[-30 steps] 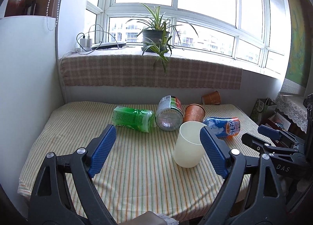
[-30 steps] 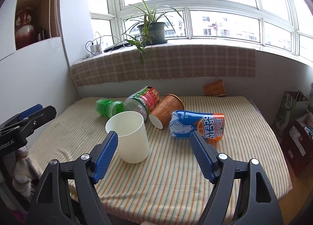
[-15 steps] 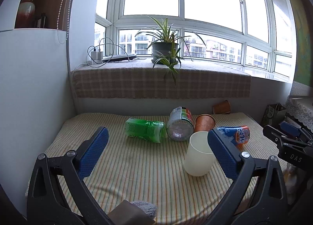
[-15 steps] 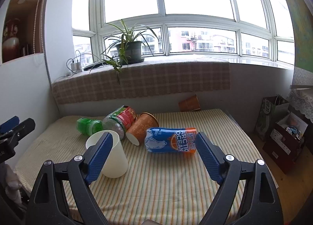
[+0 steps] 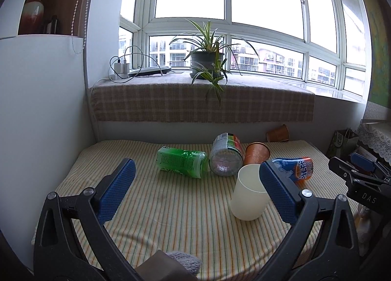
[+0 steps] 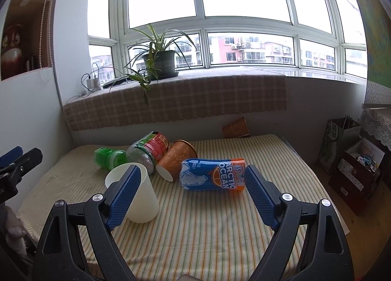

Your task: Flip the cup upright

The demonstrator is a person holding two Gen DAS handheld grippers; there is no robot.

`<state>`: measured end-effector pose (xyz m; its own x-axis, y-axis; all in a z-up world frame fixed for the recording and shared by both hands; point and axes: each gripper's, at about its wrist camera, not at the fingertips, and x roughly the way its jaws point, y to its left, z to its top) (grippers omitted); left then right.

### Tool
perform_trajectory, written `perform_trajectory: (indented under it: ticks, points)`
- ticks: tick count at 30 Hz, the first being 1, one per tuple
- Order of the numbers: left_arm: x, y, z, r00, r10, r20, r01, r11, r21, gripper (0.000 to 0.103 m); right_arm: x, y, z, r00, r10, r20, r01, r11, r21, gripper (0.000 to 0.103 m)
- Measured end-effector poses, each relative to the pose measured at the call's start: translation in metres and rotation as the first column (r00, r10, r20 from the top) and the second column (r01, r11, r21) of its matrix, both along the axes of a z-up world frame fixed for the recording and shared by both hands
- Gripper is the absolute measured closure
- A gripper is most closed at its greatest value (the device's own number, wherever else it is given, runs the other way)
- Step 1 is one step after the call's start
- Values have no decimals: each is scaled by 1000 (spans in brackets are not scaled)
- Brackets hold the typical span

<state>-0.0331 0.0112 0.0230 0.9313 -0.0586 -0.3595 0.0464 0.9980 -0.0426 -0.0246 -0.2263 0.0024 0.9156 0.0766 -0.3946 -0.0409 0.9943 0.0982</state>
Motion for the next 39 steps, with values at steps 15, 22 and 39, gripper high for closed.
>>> perform_trajectory:
  ticks: [15, 22, 39]
  points:
    - [2, 1, -1, 1000, 0, -1, 0, 1000, 0, 0, 4, 0, -2, 1000, 3, -9, -3, 1000, 5, 17]
    - [2, 2, -2, 1000, 1, -4, -1, 1000, 0, 0, 4, 0, -4, 1000, 6, -20, -6, 1000, 10, 17]
    - [2, 3, -3, 1000, 1, -4, -1, 1000, 0, 0, 4, -1, -4, 1000, 4, -21, -4, 1000, 12, 17]
